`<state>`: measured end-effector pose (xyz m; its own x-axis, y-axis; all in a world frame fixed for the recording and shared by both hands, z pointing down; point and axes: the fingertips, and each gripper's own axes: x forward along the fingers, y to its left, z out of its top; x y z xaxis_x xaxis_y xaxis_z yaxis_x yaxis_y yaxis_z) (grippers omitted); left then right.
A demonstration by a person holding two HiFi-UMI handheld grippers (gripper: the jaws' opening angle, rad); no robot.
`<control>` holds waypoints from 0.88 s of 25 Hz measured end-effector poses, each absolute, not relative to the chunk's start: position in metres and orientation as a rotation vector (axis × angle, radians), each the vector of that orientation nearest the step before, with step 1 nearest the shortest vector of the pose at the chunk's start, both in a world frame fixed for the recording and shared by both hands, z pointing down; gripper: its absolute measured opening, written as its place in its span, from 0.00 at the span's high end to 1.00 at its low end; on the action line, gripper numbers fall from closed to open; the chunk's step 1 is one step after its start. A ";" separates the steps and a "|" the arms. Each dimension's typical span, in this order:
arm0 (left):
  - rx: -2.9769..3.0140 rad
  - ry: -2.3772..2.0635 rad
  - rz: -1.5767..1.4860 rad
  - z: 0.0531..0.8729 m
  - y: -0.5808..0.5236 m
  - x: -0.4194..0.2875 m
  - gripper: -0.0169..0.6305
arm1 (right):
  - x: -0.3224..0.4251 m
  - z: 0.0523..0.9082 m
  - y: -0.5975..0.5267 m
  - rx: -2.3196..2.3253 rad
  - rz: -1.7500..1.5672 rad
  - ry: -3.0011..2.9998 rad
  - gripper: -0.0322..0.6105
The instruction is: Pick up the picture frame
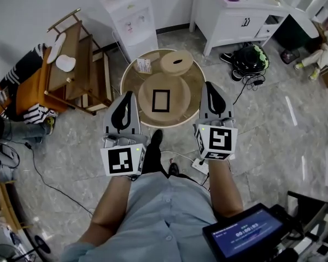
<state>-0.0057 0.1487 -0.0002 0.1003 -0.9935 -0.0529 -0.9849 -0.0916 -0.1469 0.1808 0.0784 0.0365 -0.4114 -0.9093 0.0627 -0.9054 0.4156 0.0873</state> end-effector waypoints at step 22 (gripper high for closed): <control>-2.447 2.120 -0.262 0.144 -0.006 -0.117 0.96 | 0.083 0.216 -0.047 1.523 0.248 -2.337 0.93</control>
